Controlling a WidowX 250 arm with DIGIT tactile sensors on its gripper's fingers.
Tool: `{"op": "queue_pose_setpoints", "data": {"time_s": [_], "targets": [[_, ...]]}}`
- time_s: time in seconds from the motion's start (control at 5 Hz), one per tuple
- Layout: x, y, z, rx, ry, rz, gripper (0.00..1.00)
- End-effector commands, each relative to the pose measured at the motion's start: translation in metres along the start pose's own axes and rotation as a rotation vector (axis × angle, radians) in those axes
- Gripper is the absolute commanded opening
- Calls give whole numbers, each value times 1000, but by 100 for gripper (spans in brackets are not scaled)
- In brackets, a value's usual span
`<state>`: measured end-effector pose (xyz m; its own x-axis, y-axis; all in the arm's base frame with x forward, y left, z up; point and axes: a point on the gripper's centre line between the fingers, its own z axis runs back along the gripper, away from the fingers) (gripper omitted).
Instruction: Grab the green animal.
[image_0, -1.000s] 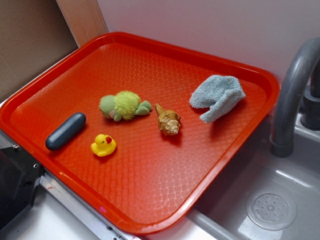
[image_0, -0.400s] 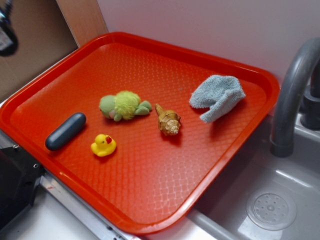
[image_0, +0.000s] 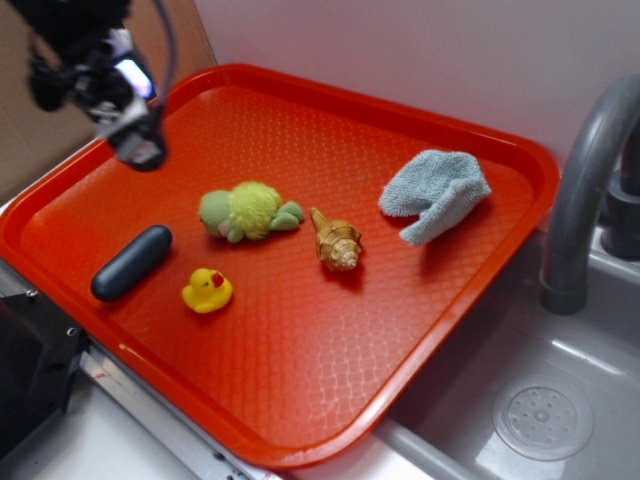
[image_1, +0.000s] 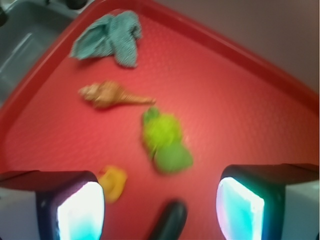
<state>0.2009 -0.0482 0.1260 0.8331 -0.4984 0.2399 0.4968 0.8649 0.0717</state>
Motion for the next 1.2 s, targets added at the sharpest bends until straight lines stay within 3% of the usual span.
{"op": "queue_pose_setpoints", "data": {"time_s": [0.0,0.2,0.8,1.0], "targets": [[15,6,-54,15,76,-79,100],[11,5,-76,19,127,-110,100],[4,3,-103,-23,166,-188,100],[4,7,-102,-38,158,-180,0]]}}
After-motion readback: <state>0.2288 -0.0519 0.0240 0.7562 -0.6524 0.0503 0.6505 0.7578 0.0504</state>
